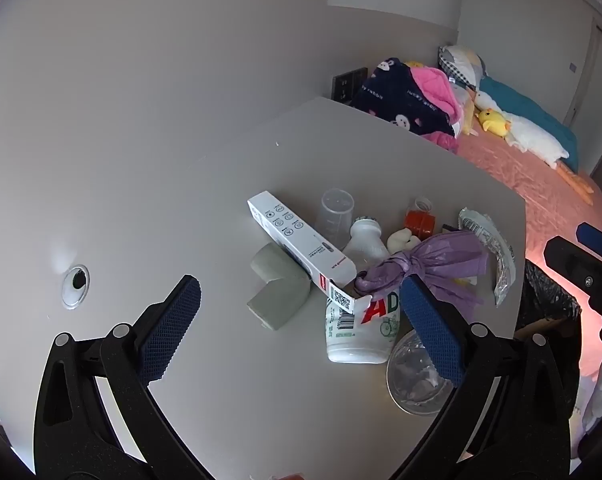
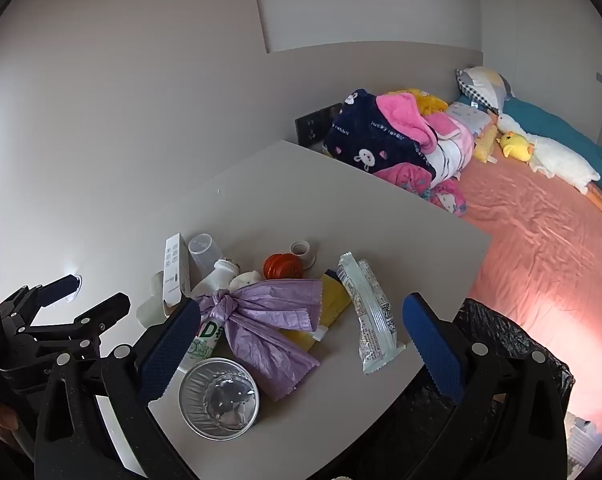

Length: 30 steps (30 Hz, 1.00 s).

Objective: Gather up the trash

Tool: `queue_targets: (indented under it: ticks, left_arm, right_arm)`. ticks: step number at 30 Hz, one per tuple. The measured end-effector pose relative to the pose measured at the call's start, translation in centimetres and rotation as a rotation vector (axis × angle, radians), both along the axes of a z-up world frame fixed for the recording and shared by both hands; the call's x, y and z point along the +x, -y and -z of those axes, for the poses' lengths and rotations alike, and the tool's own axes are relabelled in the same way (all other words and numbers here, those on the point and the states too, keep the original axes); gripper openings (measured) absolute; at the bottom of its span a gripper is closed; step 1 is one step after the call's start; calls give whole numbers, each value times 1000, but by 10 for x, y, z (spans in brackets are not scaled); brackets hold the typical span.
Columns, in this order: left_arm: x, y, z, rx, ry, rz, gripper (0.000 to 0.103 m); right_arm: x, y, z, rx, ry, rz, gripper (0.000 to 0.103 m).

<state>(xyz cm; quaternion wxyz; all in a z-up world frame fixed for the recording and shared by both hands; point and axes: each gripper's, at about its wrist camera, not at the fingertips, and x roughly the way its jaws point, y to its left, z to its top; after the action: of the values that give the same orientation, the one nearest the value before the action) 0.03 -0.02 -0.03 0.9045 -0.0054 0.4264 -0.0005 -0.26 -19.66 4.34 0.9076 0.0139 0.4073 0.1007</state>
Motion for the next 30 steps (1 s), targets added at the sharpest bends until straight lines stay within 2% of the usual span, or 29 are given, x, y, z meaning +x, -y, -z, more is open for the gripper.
queue_targets:
  ticks: [30]
  left_arm:
    - [-4,3,-2,-6,17,13,97]
  right_arm:
    - [-3,-1,-2,-8,-9,5,100]
